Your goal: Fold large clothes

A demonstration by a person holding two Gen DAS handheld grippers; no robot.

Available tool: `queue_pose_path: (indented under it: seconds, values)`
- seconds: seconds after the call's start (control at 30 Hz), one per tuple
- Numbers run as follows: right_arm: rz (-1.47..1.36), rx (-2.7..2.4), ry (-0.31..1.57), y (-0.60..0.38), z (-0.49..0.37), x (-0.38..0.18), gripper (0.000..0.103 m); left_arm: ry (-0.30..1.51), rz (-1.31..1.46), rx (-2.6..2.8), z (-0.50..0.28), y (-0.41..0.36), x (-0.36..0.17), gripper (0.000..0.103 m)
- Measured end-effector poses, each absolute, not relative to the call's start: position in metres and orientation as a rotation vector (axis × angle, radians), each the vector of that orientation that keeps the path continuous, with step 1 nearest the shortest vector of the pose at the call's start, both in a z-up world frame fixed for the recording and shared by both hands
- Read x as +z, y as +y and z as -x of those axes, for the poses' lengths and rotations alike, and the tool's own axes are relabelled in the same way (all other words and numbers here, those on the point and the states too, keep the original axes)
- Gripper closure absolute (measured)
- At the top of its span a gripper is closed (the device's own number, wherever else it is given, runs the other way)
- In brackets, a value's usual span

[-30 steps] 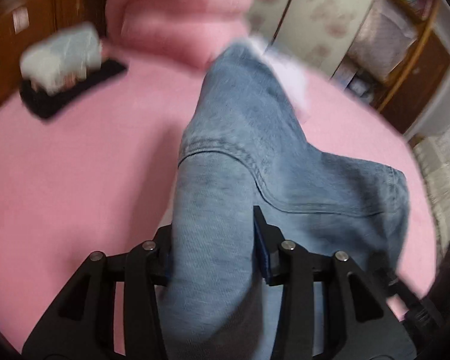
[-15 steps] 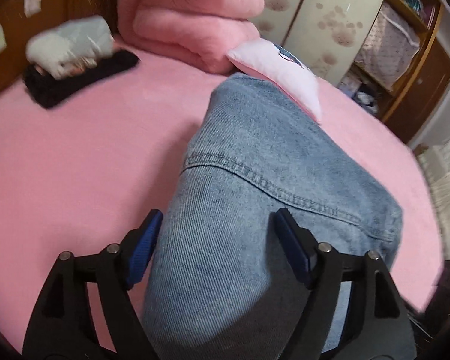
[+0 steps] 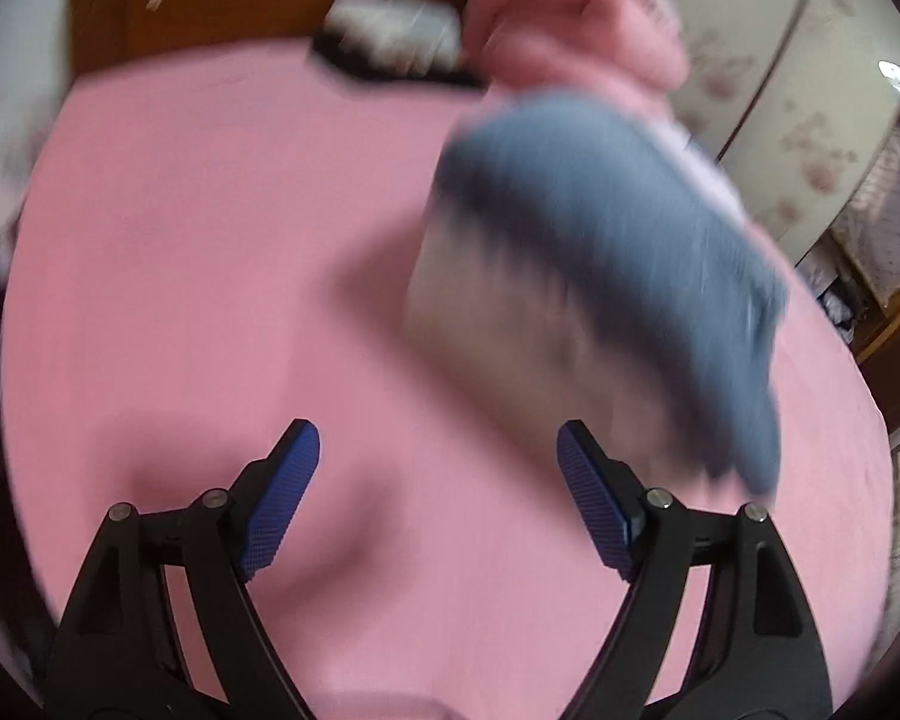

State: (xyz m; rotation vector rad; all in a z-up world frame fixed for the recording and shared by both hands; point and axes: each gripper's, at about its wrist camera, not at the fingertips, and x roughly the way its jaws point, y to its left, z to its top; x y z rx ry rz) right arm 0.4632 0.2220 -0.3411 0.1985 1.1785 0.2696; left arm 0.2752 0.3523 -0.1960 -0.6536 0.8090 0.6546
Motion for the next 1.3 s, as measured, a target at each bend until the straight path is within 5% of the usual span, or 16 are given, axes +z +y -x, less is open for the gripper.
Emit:
queue_pose_path:
  seconds: [0.1,0.17,0.53,0.7,1.1,1.3]
  values:
    - [-0.242,0.240,1.286,0.171,-0.394,-0.367,0.019,0.948,0.579,0.639,-0.227,0.278,-0.212,0.024]
    - [-0.279,0.218,1.352,0.132,-0.346,-0.378,0.001,1.017,0.497,0.580,-0.201,0.225,-0.216,0.024]
    - [-0.210,-0.118,1.326,-0.034,-0.161,-0.311,0.000,1.359,0.129,0.101,-0.057,-0.048,-0.166,0.024]
    - [-0.302,-0.137,1.257,-0.071,-0.111,-0.247,0.000,1.312,-0.040,-0.093,-0.027,-0.122,-0.109,0.024]
    - [-0.332,-0.129,1.235,-0.126,-0.064,-0.150,0.000,1.083,0.036,-0.151,-0.021,-0.132,0.043,0.024]
    - [-0.256,-0.085,1.121,-0.132,-0.045,-0.102,0.000,0.980,-0.067,-0.086,0.001,-0.130,0.071,0.023]
